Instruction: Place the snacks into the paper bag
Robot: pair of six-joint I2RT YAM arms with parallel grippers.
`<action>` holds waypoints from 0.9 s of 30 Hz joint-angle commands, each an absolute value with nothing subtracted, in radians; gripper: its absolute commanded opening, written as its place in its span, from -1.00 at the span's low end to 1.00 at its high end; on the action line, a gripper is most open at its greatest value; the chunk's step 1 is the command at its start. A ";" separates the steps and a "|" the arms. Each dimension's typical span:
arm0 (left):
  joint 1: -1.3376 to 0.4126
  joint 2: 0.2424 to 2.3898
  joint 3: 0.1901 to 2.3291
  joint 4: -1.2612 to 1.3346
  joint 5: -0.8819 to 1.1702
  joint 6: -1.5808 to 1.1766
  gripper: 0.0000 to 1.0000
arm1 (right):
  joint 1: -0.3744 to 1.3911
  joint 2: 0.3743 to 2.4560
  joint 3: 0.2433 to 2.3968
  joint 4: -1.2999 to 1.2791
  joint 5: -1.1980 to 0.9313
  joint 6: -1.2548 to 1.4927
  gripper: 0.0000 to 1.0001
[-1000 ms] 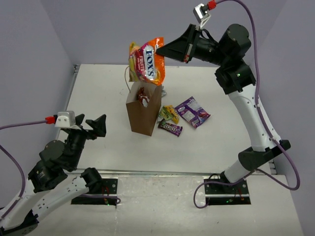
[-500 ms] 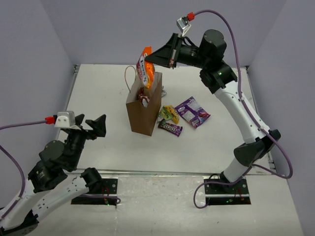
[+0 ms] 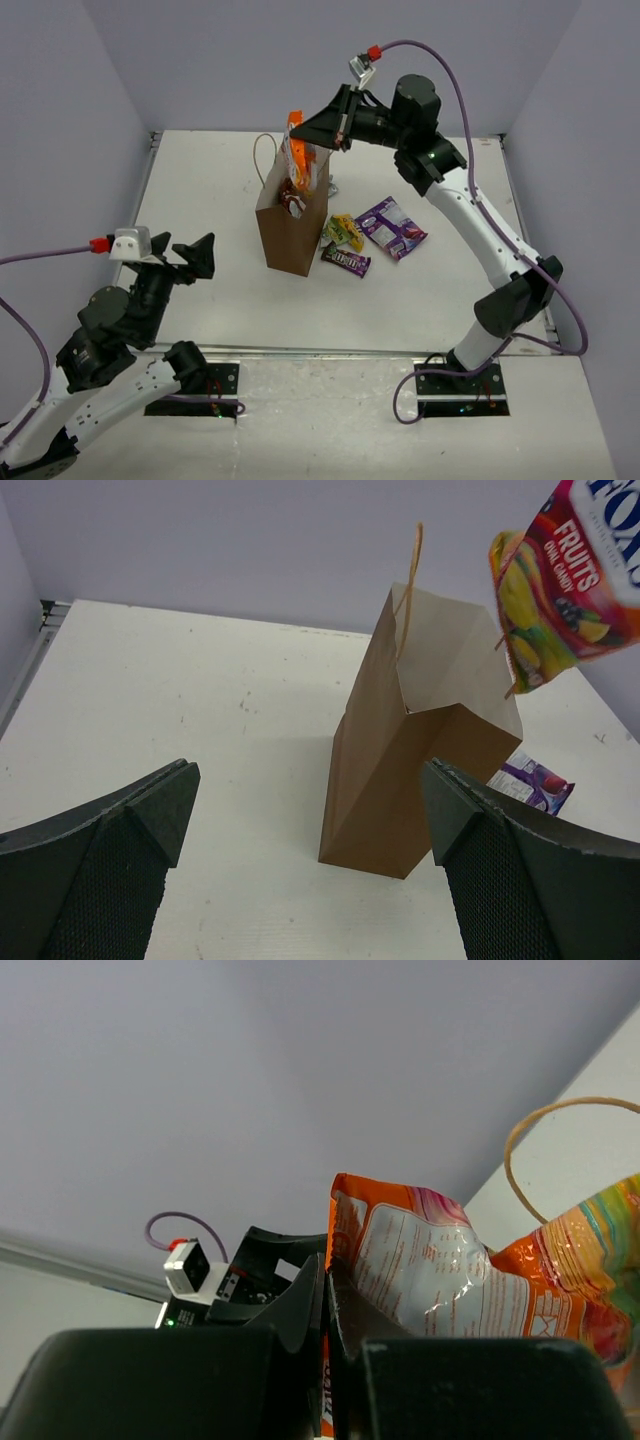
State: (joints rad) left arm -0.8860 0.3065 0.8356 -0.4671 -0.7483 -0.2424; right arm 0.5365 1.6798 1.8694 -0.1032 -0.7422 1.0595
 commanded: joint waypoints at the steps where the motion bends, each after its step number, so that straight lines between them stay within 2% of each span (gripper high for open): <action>1: -0.885 0.296 0.836 -0.445 -0.767 -0.233 1.00 | 0.551 1.623 1.754 -0.011 -0.687 1.069 -1.00; 7: -0.885 0.305 0.836 -0.443 -0.769 -0.232 1.00 | 0.560 1.575 1.644 0.015 -0.606 1.040 -0.99; 8: -0.885 0.307 0.838 -0.445 -0.767 -0.232 1.00 | 0.560 1.574 1.647 0.009 -0.592 1.034 -0.85; 9: -0.885 0.308 0.836 -0.445 -0.769 -0.230 1.00 | 0.560 1.574 1.654 0.000 -0.589 1.016 -0.53; 10: -0.885 0.308 0.836 -0.443 -0.769 -0.230 1.00 | 0.564 1.575 1.678 -0.027 -0.588 1.000 0.16; 11: -0.885 0.308 0.836 -0.443 -0.769 -0.230 1.00 | 0.569 1.577 1.695 -0.069 -0.571 0.988 0.44; 13: -0.885 0.308 0.836 -0.442 -0.770 -0.230 1.00 | 0.575 1.578 1.767 -0.115 -0.549 0.939 0.84; 17: -0.885 0.307 0.836 -0.445 -0.772 -0.230 1.00 | 0.581 1.508 1.887 -0.314 -0.410 0.801 0.93; 20: -0.885 0.311 0.836 -0.446 -0.775 -0.230 1.00 | 0.580 1.424 1.872 -0.415 -0.293 0.674 0.98; 23: -0.885 0.311 0.839 -0.442 -0.775 -0.229 1.00 | 0.543 1.272 1.682 -0.440 -0.204 0.615 0.98; 27: -0.885 0.314 0.835 -0.439 -0.769 -0.225 1.00 | 0.378 1.180 1.438 -0.431 -0.282 0.641 0.98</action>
State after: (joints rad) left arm -0.8860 0.3035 0.8356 -0.4675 -0.7555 -0.2420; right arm 0.4763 1.2152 1.5803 -0.3943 -0.2981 0.6857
